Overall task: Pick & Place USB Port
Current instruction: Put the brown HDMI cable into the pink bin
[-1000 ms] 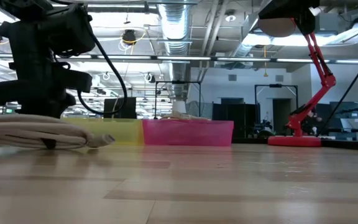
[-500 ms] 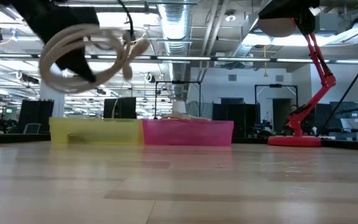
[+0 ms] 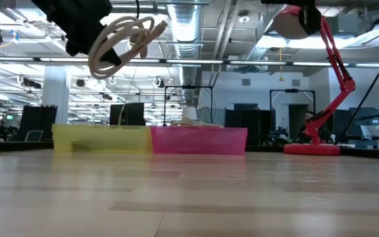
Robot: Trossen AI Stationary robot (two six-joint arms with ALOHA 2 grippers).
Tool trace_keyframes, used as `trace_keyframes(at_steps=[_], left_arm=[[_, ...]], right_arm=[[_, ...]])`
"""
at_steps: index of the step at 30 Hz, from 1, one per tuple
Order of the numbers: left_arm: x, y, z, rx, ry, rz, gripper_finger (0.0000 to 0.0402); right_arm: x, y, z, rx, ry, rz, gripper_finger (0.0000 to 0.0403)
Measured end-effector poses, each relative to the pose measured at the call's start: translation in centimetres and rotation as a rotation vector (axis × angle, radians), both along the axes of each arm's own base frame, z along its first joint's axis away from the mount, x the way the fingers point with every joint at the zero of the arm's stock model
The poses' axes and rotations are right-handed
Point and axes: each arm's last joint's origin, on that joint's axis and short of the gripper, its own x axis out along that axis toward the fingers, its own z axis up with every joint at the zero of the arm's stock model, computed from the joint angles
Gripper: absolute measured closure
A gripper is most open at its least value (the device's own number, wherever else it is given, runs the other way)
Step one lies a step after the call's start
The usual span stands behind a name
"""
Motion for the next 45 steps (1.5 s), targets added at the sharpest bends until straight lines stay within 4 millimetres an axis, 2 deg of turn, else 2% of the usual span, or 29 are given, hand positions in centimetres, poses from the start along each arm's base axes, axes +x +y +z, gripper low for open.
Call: trace_keyframes(at_steps=[5, 12, 17, 21, 29, 39, 45], left_arm=[[0.5, 1.3, 0.7, 0.013, -0.080, 0.054, 0.0387], [1.3, 1.9, 2.1, 0.077, -0.206, 0.028, 0.0387], [1.4, 1.9, 2.2, 0.078, -0.214, 0.031, 0.0387], [1.4, 1.9, 2.2, 0.078, -0.217, 0.031, 0.0387], [1.4, 1.9, 2.3, 0.078, -0.219, 0.031, 0.0387], [1.4, 1.9, 2.3, 0.078, -0.219, 0.032, 0.0387], [1.4, 1.9, 2.3, 0.078, -0.219, 0.032, 0.0387]], right_arm=[[1.2, -0.7, 0.3, 0.156, -0.083, 0.107, 0.0373], [3.2, -2.0, -0.7, 0.224, -0.071, 0.137, 0.0273], [5.3, -2.5, -1.2, 0.265, -0.126, 0.161, 0.0197], [7.1, -2.8, -1.7, 0.271, -0.189, 0.209, 0.0154], [10.5, -3.8, -3.3, 0.296, -0.243, 0.236, 0.0143], [15.1, -4.3, -2.4, 0.290, -0.281, 0.348, 0.0143], [17.7, -4.4, -2.5, 0.294, -0.265, 0.383, 0.0143]])
